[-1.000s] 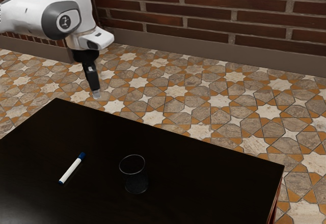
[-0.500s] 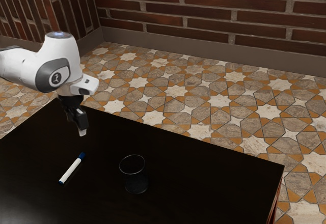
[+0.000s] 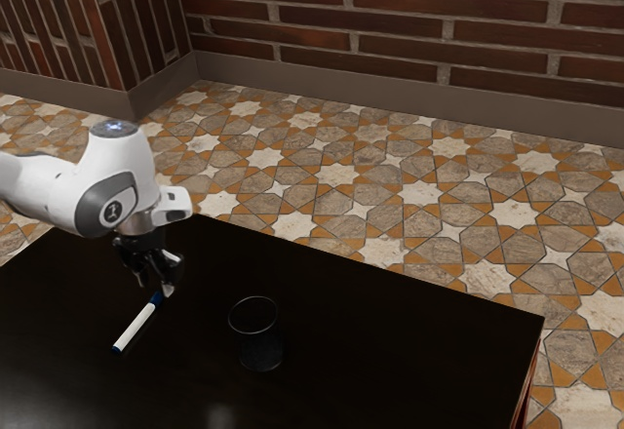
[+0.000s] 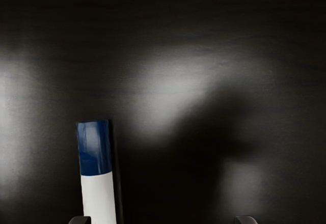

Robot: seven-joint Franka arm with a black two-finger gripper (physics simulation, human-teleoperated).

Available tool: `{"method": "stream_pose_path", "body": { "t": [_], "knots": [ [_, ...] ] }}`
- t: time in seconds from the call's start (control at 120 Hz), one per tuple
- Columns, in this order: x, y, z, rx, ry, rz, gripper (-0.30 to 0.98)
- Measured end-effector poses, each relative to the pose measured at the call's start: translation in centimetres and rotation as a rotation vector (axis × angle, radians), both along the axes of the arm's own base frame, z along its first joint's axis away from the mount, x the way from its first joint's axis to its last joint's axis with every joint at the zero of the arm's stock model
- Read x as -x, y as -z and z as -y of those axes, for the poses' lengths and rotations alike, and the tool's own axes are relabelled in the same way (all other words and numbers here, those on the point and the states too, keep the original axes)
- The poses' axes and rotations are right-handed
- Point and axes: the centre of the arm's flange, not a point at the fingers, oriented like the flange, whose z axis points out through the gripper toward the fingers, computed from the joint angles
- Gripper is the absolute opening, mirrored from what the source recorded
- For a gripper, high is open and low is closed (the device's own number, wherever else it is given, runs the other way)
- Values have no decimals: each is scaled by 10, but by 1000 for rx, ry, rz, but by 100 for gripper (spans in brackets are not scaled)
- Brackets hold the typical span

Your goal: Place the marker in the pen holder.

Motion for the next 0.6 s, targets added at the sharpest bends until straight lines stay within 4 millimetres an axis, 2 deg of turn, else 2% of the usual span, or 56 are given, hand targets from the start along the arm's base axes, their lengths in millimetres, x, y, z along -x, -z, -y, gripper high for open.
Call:
{"method": "stream_pose_path", "body": {
  "t": [0.108, 0.242, 0.367, 0.6],
  "knots": [
    [-10, 19, -16, -24, -50, 2, 30],
    [-17, 36, -50, -40, -126, -1, 26],
    [-20, 43, -46, -45, -127, 1, 24],
    [-15, 57, -41, -44, -134, -21, 21]
  ]
}}
